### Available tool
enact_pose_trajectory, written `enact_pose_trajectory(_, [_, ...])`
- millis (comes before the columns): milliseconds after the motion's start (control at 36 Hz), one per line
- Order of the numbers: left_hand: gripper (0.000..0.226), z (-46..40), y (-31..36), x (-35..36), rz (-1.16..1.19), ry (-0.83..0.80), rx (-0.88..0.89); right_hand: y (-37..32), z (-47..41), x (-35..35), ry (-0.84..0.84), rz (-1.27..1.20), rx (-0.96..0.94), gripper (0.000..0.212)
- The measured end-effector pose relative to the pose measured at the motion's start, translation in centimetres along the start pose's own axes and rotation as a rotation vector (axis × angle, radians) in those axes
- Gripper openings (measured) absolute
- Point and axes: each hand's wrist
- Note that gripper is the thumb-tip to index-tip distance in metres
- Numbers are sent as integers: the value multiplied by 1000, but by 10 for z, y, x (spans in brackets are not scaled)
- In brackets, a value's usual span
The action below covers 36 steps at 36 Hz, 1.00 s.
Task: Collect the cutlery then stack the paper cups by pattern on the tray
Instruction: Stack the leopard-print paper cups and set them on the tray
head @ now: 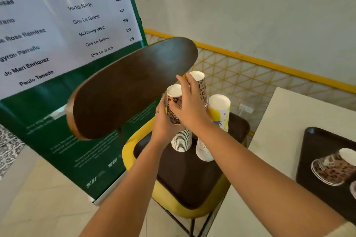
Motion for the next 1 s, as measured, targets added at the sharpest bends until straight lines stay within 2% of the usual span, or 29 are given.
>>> enact_pose_trajectory(167, [113,-4,-21,10,100,-49,-20,11,-1,19,-39,-48,8,60])
enact_pose_trajectory(361, [109,7,-49,27,184,-56,-96,14,14,22,42,-111,-20,58])
enact_pose_trajectory(500, [109,14,-62,38,190,1,-170,8,25,19,26,-105,-67,60])
enact_pose_trajectory(750, [100,7,-77,50,142,-8,-276,3,36,16,52,-116,-110,57])
enact_pose_trajectory(1000, [98,17,-82,43,142,-15,-292,-7,53,7,35,-133,-112,57])
Point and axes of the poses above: each hand's wrist, its own z-axis away from the middle knuckle, its own x-axis out of the palm, y = z × x, and after that the axes turned 12 degrees about -x, right-handed
